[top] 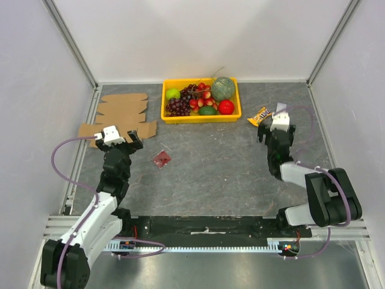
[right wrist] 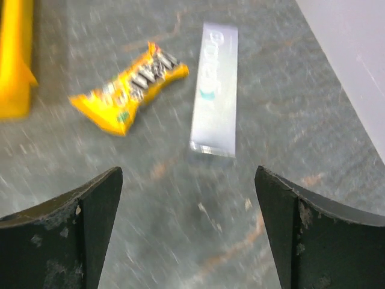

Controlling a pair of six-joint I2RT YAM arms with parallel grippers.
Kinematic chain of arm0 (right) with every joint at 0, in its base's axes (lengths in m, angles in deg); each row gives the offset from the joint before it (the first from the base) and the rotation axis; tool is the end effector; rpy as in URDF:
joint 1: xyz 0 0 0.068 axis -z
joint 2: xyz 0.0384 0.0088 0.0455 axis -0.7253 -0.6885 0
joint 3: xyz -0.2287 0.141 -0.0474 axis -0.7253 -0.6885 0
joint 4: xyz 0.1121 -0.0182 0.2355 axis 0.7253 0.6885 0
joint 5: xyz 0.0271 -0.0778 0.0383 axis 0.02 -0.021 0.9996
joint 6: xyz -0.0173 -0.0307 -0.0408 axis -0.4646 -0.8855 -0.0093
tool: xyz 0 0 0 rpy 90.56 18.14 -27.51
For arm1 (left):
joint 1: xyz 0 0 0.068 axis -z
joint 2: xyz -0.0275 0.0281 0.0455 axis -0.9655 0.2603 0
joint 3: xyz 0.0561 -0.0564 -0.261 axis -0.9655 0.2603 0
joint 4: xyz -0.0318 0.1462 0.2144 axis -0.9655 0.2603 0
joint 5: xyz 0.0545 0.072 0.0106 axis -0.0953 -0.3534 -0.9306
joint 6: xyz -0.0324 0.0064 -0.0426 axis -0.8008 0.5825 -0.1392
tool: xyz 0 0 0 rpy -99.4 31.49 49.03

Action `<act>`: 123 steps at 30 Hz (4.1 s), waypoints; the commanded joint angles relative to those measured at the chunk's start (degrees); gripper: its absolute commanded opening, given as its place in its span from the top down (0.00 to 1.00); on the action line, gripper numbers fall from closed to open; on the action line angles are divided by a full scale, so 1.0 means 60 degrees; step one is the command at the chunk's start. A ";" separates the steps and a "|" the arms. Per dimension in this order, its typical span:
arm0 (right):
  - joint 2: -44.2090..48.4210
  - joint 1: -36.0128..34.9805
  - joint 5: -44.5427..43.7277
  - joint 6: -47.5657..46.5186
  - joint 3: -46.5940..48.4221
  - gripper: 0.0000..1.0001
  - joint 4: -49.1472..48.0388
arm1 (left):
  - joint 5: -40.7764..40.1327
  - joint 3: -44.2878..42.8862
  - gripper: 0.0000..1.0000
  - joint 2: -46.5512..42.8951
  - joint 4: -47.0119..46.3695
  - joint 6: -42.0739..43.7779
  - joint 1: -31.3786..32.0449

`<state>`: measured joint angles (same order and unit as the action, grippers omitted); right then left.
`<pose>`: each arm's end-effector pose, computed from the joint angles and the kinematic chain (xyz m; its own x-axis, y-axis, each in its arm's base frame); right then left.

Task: Fold the paper box

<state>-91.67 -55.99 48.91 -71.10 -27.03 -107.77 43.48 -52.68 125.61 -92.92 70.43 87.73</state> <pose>0.2466 0.0276 0.1588 -0.2062 0.0036 -0.9785 0.2207 0.9744 -0.0429 0.1801 -0.0261 0.2311 0.0015 -0.1261 -0.9920 -0.1983 0.9723 -0.1239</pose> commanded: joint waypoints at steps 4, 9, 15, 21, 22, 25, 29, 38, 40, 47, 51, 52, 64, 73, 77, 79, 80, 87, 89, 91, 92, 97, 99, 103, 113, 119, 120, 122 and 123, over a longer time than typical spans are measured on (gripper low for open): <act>0.0326 -0.0336 -0.0170 0.2114 0.4611 0.02 0.7728 | -0.1113 -0.1245 0.00 -0.0862 0.2257 -0.0909 0.0031; 0.0633 -0.0336 0.2975 0.3328 0.4833 0.02 0.7266 | -0.1948 -0.0474 0.00 -0.1200 0.1344 -0.0663 0.0060; -0.0170 -0.0569 0.7050 0.5161 0.5606 0.02 0.6076 | -0.1320 0.1273 0.01 -0.0208 -0.2806 0.0687 0.0002; -0.0859 -0.2896 0.5971 0.5119 0.6985 0.02 0.6984 | -0.1466 0.1258 0.00 0.2355 -0.4301 0.1083 0.0002; -0.1078 -0.3233 0.5912 0.5265 0.7204 0.02 0.7057 | -0.1379 0.1317 0.00 0.2678 -0.4477 0.1010 0.0002; -0.1927 -0.3996 0.5678 0.5661 0.7761 0.02 0.7102 | -0.1276 0.1624 0.00 0.3412 -0.5238 0.0791 0.0002; -0.3245 -0.4934 0.5486 0.5881 0.8625 0.02 0.7015 | -0.0807 0.1639 0.00 0.3486 -0.5458 0.1096 0.0002; -0.6293 -0.5903 0.4653 0.6599 1.1393 0.03 0.7599 | -0.0206 0.1420 0.01 0.4174 -0.6059 0.1563 -0.0042; -0.6704 -0.5903 0.4258 0.6804 1.1833 0.03 0.7789 | -0.0148 0.1420 0.01 0.4365 -0.6396 0.1668 -0.0042; -0.8226 -0.5903 0.4197 0.7302 1.3633 0.07 0.8141 | 0.0348 0.1977 0.02 0.5950 -0.9186 0.1874 -0.0159; -0.8974 -0.5903 0.4183 0.7507 1.4601 0.15 0.8244 | 0.0802 0.1698 0.04 0.6137 -0.8770 0.1932 -0.0203; -0.9150 -0.5903 0.4183 0.7566 1.4749 0.18 0.8259 | 0.0906 0.1727 0.04 0.6269 -0.8814 0.1918 -0.0232; -1.0484 -0.5975 0.4051 0.8005 1.6053 0.32 0.8142 | 0.1054 0.1171 0.00 0.6651 -0.8214 0.1756 -0.0496; -1.1582 -0.6239 0.4182 0.8649 1.7137 0.41 0.7908 | 0.1171 0.0951 0.00 0.6563 -0.7658 0.1625 -0.0569; -1.2007 -0.6400 0.4153 0.8928 1.7503 0.46 0.7805 | 0.1171 0.0951 0.00 0.6578 -0.7687 0.1625 -0.0569; -1.2154 -0.6474 0.4081 0.8987 1.7621 0.48 0.7805 | 0.1171 0.0951 0.00 0.6592 -0.7672 0.1625 -0.0569; -1.2198 -0.6488 0.4037 0.9016 1.7636 0.48 0.7805 | 0.1156 0.0951 0.00 0.6578 -0.7672 0.1625 -0.0569; -1.2316 -0.6503 0.3465 0.8563 1.7665 0.62 0.7790 | 0.1171 0.0951 0.00 0.6578 -0.7687 0.1625 -0.0569; -1.2273 -0.6503 0.3407 0.8256 1.7680 0.69 0.7688 | 0.1171 0.0951 0.00 0.6578 -0.7687 0.1625 -0.0584; -1.2141 -0.6489 0.3362 0.7963 1.7636 0.78 0.7557 | 0.1171 0.0951 0.00 0.6578 -0.7687 0.1625 -0.0584; -1.2053 -0.6503 0.3377 0.7788 1.7549 0.83 0.7367 | 0.1171 0.0951 0.00 0.6592 -0.7687 0.1625 -0.0584; -1.1658 -0.6503 0.3523 0.6982 1.7562 0.97 0.6970 | 0.1156 0.0951 0.00 0.6578 -0.7687 0.1625 -0.0584; -1.1438 -0.6503 0.3524 0.6689 1.7592 1.00 0.6882 | 0.1171 0.0951 0.00 0.6578 -0.7687 0.1625 -0.0569; -1.0824 -0.6488 0.3217 0.6117 1.7694 1.00 0.6911 | 0.1171 0.0951 0.00 0.6578 -0.7687 0.1625 -0.0584; -0.9095 -0.6445 0.1635 0.4301 1.7944 1.00 0.6999 | 0.1156 0.0951 0.00 0.6578 -0.7687 0.1625 -0.0584; -0.7500 -0.6064 0.1443 0.3700 1.6920 1.00 0.7072 | 0.1171 0.0951 0.00 0.6578 -0.7687 0.1625 -0.0584; -0.7149 -0.5991 0.1458 0.3568 1.6672 1.00 0.7058 | 0.1171 0.0951 0.00 0.6592 -0.7687 0.1625 -0.0584; -0.6504 -0.5859 0.1676 0.3436 1.6261 1.00 0.7058 | 0.1171 0.0951 0.00 0.6592 -0.7687 0.1625 -0.0584; -0.6269 -0.5772 0.1823 0.3392 1.6027 1.00 0.7058 | 0.1171 0.0951 0.00 0.6592 -0.7687 0.1625 -0.0584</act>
<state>-137.46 -92.60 59.88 -47.02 72.76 -63.53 50.19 -45.82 165.54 -137.58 79.48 84.52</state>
